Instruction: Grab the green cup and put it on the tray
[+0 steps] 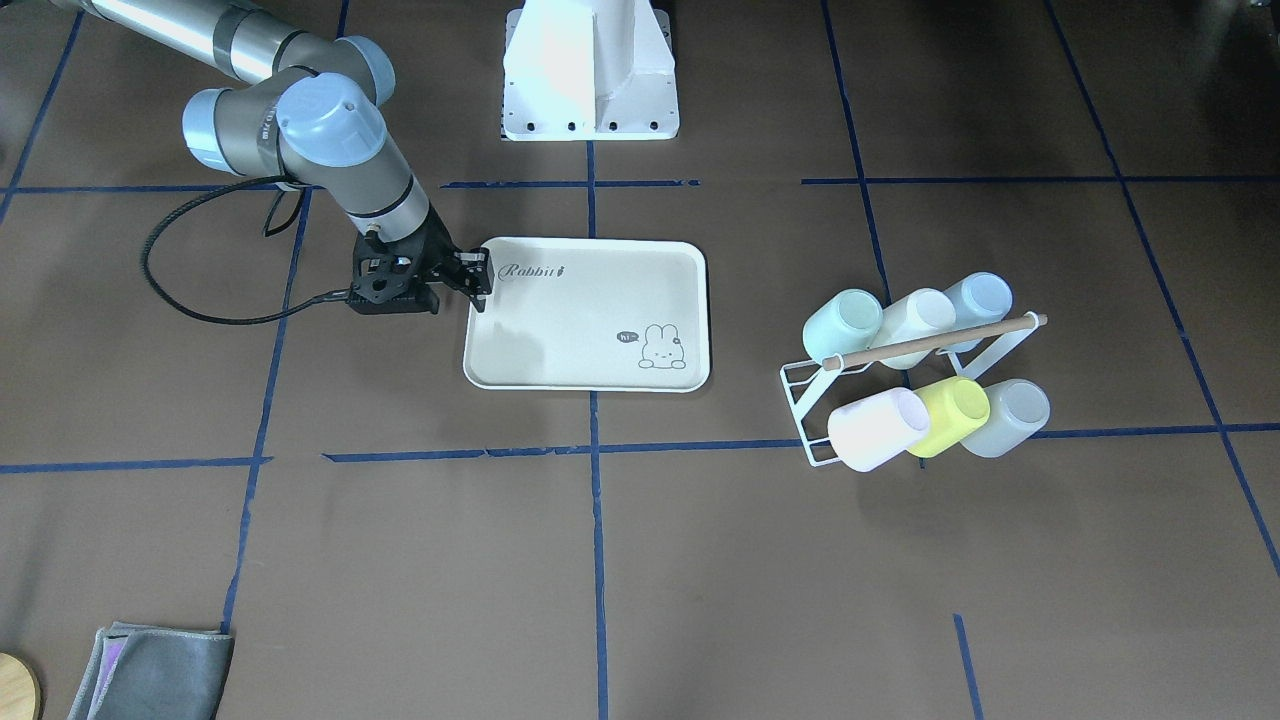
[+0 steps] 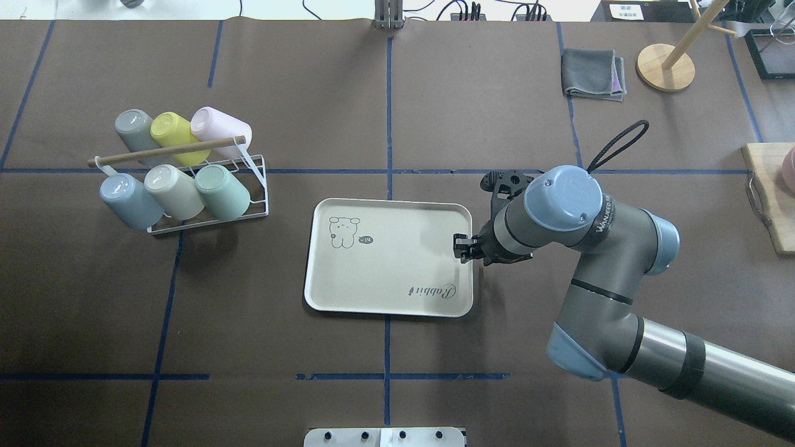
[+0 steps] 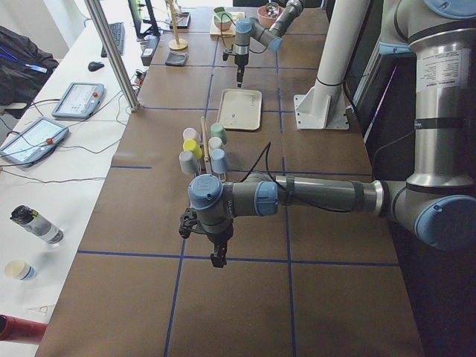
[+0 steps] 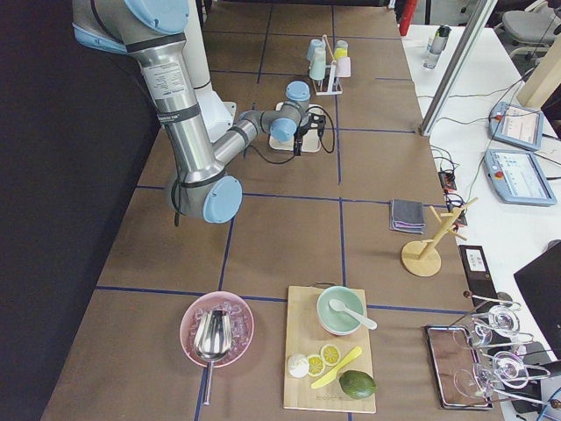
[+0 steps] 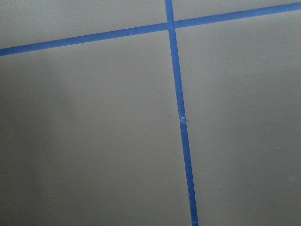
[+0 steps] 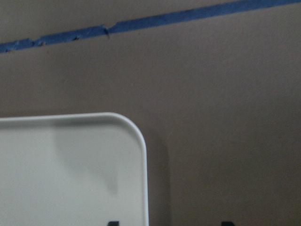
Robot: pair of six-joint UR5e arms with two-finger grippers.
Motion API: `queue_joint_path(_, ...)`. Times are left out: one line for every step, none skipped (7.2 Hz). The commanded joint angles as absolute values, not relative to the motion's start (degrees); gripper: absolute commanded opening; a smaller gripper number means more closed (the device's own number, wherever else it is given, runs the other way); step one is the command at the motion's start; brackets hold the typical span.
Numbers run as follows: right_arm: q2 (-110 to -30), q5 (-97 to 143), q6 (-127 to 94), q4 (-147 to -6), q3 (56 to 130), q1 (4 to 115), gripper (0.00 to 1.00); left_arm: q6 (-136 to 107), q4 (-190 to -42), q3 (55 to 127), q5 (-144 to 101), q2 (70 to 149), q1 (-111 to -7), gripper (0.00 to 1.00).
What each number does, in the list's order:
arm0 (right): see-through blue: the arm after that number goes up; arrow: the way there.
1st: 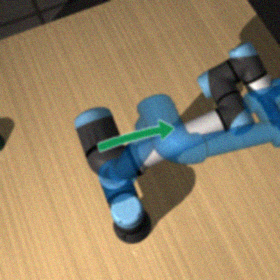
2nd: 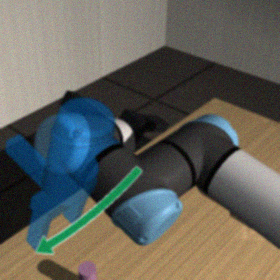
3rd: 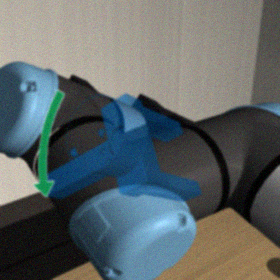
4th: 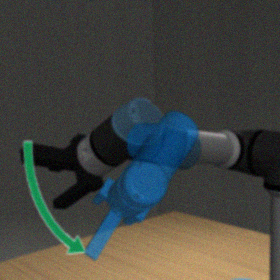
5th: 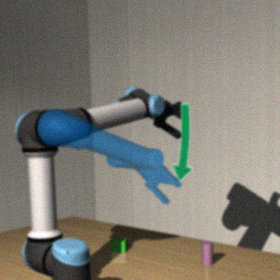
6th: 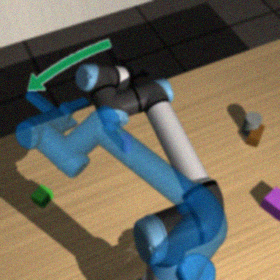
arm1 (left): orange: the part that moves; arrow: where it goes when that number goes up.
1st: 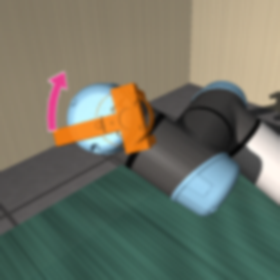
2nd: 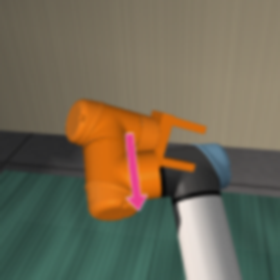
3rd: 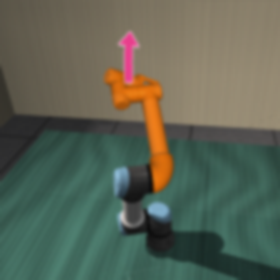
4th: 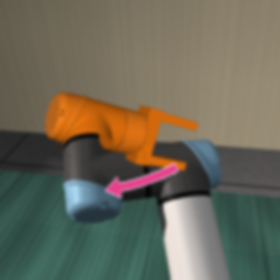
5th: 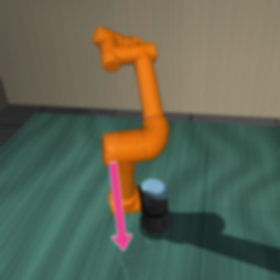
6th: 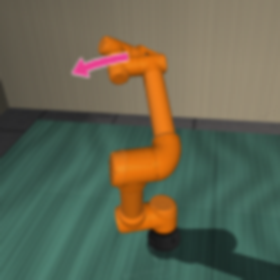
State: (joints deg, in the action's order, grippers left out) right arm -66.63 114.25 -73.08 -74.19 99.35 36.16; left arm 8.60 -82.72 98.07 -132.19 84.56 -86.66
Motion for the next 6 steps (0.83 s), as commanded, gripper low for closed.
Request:
queue_joint_path(-69.2,118.5,-59.4,-84.9,104.4,44.7,1.00,8.5,-82.7,98.4,-132.1,84.6,-86.7,1.00)
queue_joint_path(-71.2,118.8,-49.2,-90.1,106.4,48.0,1.00,8.6,-82.7,98.4,-131.9,84.6,-86.7,1.00)
queue_joint_path(-75.1,120.3,-39.2,-91.2,107.2,52.4,1.00,8.5,-82.7,98.4,-132.1,84.6,-86.7,1.00)
queue_joint_path(-80.4,123.5,-29.9,-90.6,107.3,57.6,1.00,8.5,-82.7,98.5,-132.2,84.6,-86.7,1.00)
queue_joint_path(-86.8,125.1,-17.8,-90.4,107.7,63.9,1.00,8.6,-82.7,98.6,-132.2,84.6,-86.7,1.00)
queue_joint_path(-92.1,127.3,-6.4,-90.5,107.7,70.2,1.00,8.6,-82.8,98.7,-132.3,84.6,-86.7,1.00)
